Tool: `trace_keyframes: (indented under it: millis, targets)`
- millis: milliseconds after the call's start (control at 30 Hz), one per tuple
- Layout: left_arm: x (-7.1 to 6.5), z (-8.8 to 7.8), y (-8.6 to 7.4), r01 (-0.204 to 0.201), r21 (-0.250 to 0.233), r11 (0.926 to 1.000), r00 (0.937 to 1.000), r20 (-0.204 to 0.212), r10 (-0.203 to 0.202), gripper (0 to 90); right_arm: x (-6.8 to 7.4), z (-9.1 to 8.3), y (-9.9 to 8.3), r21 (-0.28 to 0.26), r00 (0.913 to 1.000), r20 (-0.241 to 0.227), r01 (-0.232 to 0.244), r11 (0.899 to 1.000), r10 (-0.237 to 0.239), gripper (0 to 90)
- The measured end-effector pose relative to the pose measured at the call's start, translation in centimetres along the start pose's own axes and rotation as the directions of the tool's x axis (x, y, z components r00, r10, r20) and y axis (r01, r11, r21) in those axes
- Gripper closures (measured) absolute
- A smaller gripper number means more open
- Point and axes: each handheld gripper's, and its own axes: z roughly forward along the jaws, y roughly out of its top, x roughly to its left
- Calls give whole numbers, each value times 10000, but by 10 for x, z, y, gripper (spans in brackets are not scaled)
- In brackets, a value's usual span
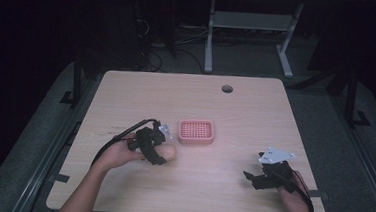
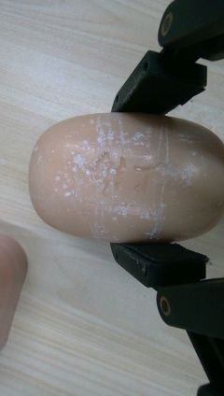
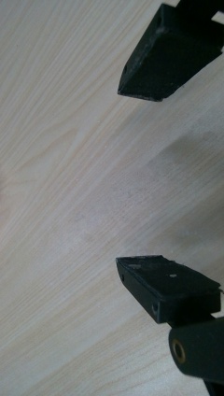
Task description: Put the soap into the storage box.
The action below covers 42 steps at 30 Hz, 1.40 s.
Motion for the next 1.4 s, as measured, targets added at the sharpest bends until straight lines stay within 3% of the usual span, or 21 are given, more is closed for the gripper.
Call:
trace_keyframes:
  millis: [1400]
  targets:
    - [25,-13,39,-121,6,9999,9999,-59,121,321,-2,0,-1,-99,9999,-63,-112,9999,112,138]
